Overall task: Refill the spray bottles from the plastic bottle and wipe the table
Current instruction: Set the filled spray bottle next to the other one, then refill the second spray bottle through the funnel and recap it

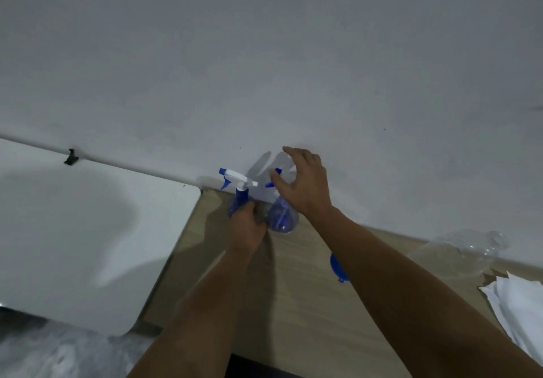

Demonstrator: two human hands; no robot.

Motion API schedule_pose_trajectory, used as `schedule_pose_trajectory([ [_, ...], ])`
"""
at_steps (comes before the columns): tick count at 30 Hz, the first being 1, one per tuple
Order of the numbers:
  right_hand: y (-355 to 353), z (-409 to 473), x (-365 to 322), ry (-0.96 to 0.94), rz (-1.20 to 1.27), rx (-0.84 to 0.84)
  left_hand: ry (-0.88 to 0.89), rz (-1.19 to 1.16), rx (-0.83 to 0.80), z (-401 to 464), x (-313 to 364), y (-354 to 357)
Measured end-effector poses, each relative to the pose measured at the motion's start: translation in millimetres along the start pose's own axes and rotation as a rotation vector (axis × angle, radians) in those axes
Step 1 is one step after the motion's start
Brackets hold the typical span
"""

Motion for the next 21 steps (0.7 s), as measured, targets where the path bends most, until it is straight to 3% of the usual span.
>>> schedule_pose_trajectory([
  [3,1.7,9.7,-39.4,-0.197,-0.046,0.078,-0.038,-0.072,0.093,-1.7,-19.1,-17.5],
  [7,28.9,15.3,-79.0,-0.155,-0.093,-0.285,-0.120,-0.107,0.180,21.0,-47.5,-26.4],
  [11,64.3,20.1,-88.7,-0.014,-0.318,-0.561,-0.143,-0.108,-0.010,43.3,-48.4,-19.1],
  [15,94.0,14.2,-75.3,0.075,-0.311,-0.588,-0.200,-0.024,-0.350,39.0,-9.0,-19.9],
  [16,98.8,11.7,-71.7,0.068,-0.303,-0.567,-0.206,-0.090,-0.324,44.6,-15.8,-15.3],
  [17,102.2,9.2,-68.8,0.061,-0.297,-0.550,-0.268,-0.164,-0.137,52.1,-28.3,-14.2],
  [18,104.9,6.7,-66.3,0.059,-0.282,-0.531,-0.326,-0.262,-0.104,45.0,-42.8,-10.4],
  [21,109.0,-0.6,-61.5,0.097,-0.163,-0.444,-0.276,-0.655,0.030,28.7,-54.2,-21.5],
])
Point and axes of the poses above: each hand's wrist, its own z-axis towards the middle knuckle, its own y-axis out of the palm, x = y × z, the point moved 3 cm from there along z, towards the middle knuckle, and after that the axes turned 3 degrees about -z, right-handed, at the moved point
